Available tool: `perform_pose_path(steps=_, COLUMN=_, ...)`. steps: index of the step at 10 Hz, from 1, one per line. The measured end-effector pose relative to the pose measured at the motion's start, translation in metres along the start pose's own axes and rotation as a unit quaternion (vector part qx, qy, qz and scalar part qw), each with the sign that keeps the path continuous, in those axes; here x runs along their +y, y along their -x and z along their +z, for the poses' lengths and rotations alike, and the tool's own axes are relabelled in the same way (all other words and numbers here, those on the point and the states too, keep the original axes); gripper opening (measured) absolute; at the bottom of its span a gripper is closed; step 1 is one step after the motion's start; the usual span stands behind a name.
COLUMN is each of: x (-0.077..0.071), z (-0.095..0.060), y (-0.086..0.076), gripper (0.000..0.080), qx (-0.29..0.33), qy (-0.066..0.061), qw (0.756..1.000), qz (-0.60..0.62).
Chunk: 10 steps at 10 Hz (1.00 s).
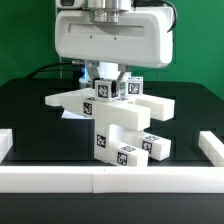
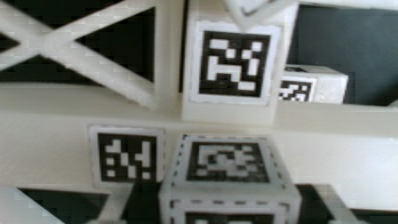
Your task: Assemble chair
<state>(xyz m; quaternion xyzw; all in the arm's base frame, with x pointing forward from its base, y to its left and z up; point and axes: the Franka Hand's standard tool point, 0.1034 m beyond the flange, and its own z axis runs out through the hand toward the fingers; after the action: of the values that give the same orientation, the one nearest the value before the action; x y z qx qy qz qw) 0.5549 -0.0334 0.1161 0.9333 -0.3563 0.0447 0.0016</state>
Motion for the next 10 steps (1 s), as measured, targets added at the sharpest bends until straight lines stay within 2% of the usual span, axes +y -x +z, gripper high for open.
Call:
perform_pose_path(steps=3, x=-0.0005, z=0.0004, y=0.0002, gripper=0.0287, qx=-0.003, qy=-0.005, qw=0.994, qz=0.113)
perform_pose_path(steps=4, x=-0.0013, z=0.0006, y=0.0006, gripper=0.0287, qx=-0.006, qy=-0.010, qw=0.983, qz=0.182)
perform_pose_path(steps=7, x=-0.0015, z=0.0007, y=0.0006, gripper=0.0287, qx=-0.012, qy=-0.015, qw=0.959, qz=0.284)
perform_pose_path(steps=8, x=-0.0021, z=0.0007, y=0.0007, gripper=0.0287, qx=-0.012, qy=-0.015, qw=0.950, qz=0.312)
perform_pose_path(steps=10, x=-0.0025, z=0.0007, y=0.0011, gripper=0.0296, qx=-0.012, qy=-0.015, qw=0.948, qz=0.318)
